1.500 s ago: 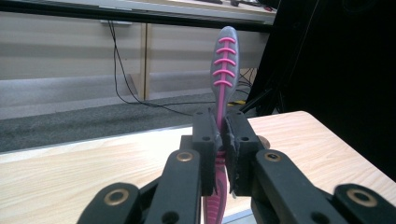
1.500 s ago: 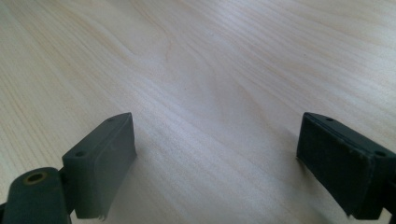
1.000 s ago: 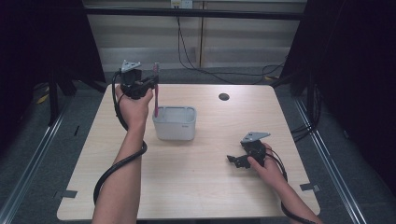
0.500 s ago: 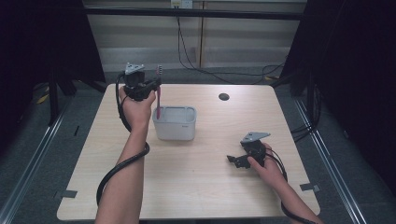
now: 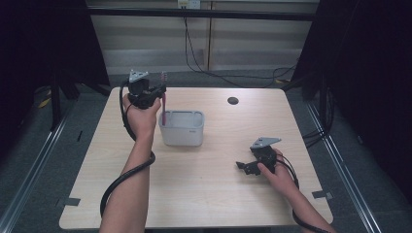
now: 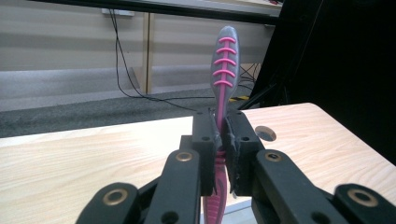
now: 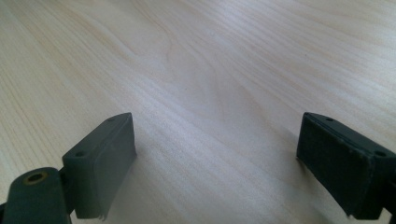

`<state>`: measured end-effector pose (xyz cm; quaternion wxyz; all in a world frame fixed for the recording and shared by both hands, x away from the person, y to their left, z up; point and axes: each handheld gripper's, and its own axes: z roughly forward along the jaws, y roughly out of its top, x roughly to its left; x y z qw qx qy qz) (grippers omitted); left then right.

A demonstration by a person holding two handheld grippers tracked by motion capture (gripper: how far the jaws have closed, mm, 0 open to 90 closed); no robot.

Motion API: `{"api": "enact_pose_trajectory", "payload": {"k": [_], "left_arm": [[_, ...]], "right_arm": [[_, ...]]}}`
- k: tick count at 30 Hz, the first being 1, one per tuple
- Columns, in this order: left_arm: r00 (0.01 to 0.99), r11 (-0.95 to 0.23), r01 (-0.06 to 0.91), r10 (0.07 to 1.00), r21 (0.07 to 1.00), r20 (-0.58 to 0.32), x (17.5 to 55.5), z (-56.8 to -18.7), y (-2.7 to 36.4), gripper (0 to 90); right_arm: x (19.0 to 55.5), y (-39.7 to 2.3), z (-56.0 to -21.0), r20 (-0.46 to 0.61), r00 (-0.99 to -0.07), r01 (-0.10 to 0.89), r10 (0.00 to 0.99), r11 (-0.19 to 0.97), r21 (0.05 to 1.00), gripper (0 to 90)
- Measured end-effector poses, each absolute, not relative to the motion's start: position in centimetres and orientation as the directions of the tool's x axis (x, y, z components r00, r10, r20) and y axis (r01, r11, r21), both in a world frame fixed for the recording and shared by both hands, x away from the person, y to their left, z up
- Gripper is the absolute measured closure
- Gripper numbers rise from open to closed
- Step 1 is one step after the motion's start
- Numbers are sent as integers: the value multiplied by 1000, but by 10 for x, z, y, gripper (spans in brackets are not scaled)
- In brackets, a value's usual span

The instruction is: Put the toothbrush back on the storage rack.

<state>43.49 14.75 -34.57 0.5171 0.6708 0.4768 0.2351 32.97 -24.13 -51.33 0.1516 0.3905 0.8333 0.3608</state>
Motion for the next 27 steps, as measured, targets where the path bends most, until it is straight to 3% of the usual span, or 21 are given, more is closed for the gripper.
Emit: {"api": "enact_pose_trajectory", "payload": {"k": [27], "left_arm": [[408,16,420,890,907,-204,429,-376,153,828]], "right_arm": [[330,-241,-513,27,-651,540,758,438,719,111]]}}
